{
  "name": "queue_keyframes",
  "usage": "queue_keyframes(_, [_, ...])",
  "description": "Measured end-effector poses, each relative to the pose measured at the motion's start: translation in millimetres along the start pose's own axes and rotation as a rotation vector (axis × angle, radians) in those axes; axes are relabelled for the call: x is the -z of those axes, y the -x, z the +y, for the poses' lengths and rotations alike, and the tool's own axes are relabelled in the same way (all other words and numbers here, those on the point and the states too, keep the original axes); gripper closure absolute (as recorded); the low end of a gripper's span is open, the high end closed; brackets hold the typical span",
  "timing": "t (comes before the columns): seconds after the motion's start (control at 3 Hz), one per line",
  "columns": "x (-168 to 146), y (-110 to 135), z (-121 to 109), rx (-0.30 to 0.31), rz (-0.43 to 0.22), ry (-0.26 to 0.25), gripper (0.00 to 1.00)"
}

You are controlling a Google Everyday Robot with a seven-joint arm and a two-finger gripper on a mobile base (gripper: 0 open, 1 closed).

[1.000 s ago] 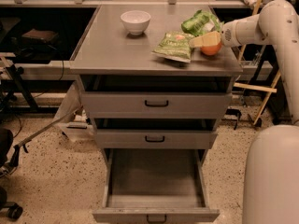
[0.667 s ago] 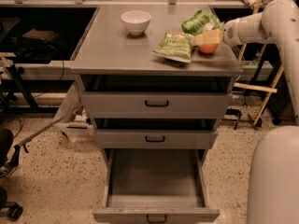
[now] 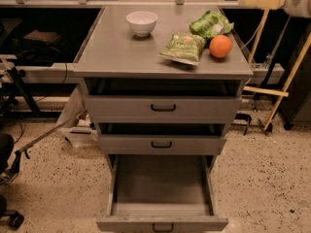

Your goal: Pick orange from bottom drawer and place on counter

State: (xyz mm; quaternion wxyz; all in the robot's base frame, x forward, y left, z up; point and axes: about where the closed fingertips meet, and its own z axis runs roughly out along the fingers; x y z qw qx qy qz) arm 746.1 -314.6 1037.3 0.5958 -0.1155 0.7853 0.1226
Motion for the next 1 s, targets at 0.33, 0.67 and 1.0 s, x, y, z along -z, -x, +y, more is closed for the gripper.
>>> queue_keyframes(0.33, [96, 86, 58, -0.054, -0.188, -0.045, 0.0])
queue_keyframes(0.67, [135, 119, 100, -0.027, -0.265, -0.054, 0.0])
queue_keyframes(1.0, [135, 119, 100, -0.025, -0.265, -0.055, 0.0])
